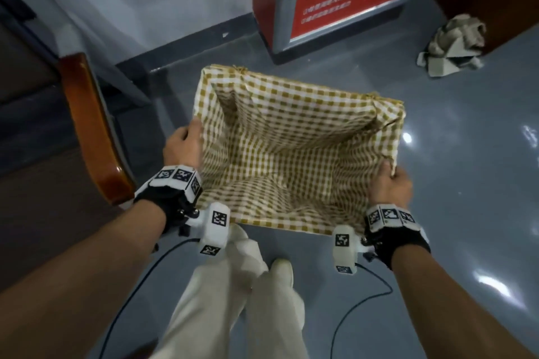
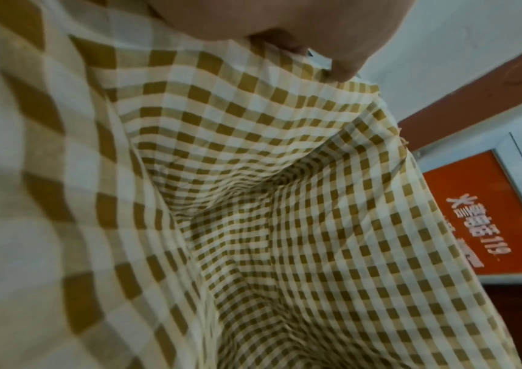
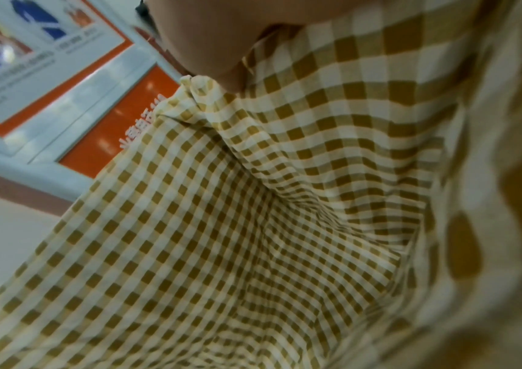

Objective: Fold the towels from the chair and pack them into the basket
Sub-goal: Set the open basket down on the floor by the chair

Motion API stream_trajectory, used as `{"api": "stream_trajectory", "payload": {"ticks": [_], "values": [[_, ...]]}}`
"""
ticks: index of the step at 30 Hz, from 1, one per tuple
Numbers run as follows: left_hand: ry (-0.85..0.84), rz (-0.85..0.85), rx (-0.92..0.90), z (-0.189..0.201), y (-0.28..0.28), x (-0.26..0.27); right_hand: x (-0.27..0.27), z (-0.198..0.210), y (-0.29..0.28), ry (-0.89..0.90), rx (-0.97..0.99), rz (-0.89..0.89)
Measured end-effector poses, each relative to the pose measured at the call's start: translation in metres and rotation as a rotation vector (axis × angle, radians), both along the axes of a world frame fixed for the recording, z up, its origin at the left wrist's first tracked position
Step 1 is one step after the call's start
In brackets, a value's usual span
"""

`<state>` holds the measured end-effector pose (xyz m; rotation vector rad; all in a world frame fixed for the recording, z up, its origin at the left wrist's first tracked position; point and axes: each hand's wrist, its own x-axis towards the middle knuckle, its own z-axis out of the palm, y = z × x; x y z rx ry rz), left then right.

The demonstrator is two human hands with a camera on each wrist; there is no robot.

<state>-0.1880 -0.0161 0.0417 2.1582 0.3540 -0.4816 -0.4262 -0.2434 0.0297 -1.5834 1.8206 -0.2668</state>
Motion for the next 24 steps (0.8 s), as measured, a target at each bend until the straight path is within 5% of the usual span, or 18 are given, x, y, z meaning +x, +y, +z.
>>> {"api": "stream_trajectory", "payload": {"ticks": [13,24], "values": [[-0.111,-0.155,-0.017,0.02,0.014,-0.096,-0.133,-0.013,0.068,-0.109,-0.045,-0.197],[-0.002,-0.422,-0.134,0.048,0.107,-0.068,-0.136,0.031,0.223,-0.126,-0.197,-0.402]]}}
